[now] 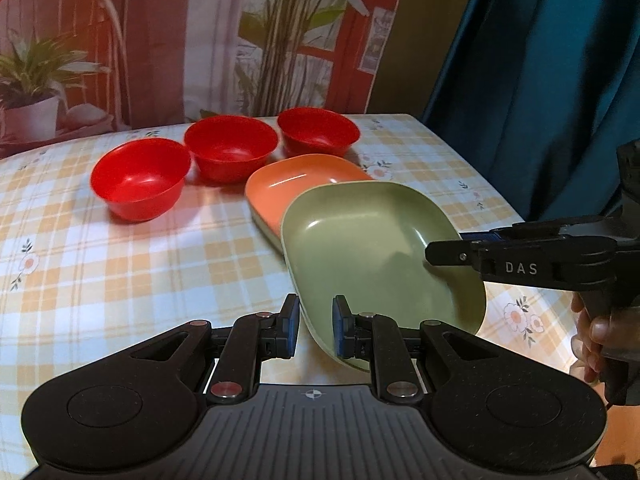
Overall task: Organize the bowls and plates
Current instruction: 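Lift the green plate with both grippers and lower it onto the orange plate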
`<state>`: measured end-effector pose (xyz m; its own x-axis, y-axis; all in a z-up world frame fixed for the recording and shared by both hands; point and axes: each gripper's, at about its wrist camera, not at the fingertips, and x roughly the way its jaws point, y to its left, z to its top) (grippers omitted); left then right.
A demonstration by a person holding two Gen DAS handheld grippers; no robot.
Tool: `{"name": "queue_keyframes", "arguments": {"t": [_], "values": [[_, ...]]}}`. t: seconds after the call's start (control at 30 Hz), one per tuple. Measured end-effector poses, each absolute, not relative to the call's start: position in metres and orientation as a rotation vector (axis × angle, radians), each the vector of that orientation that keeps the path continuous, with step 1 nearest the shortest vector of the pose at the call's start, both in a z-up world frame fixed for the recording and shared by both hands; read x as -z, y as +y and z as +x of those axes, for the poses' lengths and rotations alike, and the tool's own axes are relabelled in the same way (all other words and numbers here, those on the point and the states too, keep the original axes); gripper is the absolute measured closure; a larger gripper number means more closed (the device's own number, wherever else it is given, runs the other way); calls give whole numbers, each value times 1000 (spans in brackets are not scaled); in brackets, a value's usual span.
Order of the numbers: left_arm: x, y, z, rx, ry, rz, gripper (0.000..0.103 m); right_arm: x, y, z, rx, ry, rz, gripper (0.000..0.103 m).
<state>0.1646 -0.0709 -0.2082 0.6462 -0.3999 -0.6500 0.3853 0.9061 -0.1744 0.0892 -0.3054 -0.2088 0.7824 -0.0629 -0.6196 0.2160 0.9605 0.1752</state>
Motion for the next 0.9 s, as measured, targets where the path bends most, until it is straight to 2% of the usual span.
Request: {"name": "queue_keyframes", "arguments": {"t": [0.3, 0.9], "values": [[207, -85, 184, 468, 772, -49, 84, 201, -331, 105, 157, 669, 233, 86], [219, -85, 244, 380, 801, -133, 84, 191, -349, 200, 77, 666, 64, 86]]}}
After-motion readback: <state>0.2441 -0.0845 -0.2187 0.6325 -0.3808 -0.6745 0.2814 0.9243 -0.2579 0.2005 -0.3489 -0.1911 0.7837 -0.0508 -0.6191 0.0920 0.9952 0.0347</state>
